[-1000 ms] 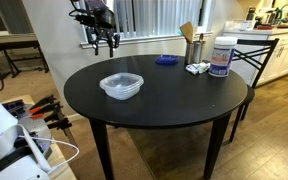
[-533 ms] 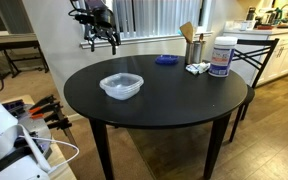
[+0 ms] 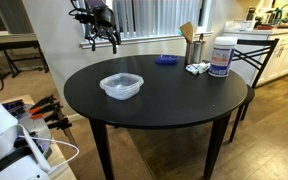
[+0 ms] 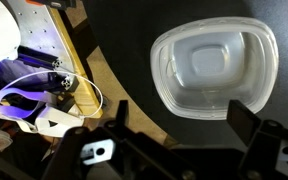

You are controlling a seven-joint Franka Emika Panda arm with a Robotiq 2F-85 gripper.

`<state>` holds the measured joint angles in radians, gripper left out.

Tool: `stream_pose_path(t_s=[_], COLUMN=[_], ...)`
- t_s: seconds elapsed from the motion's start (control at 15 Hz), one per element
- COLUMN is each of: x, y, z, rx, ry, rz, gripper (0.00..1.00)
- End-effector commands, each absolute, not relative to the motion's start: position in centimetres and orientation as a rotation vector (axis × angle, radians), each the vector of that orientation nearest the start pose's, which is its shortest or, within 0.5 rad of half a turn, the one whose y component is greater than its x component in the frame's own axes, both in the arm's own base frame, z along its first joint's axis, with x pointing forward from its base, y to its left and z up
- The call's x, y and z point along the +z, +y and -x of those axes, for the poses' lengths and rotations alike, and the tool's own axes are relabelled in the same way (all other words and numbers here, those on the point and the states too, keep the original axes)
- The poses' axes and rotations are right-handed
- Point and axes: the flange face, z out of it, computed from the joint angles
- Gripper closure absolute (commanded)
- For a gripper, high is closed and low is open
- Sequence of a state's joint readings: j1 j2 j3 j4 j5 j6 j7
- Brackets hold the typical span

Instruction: Pick up the plastic lunchbox in the front and put it inside the other lunchbox

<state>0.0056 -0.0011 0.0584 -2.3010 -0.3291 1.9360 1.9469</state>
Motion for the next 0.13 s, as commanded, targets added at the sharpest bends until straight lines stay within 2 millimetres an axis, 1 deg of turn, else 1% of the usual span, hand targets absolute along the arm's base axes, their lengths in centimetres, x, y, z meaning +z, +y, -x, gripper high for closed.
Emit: stream_pose_path(t_s=[0.0, 0.07], x=[32.66, 32.66], y=[0.8, 0.8], z=[-47.08, -47.08], rx=[-0.082, -0.082], ry=[2.711, 2.711], rz=[2.363, 2.363], gripper=[0.0, 0.0])
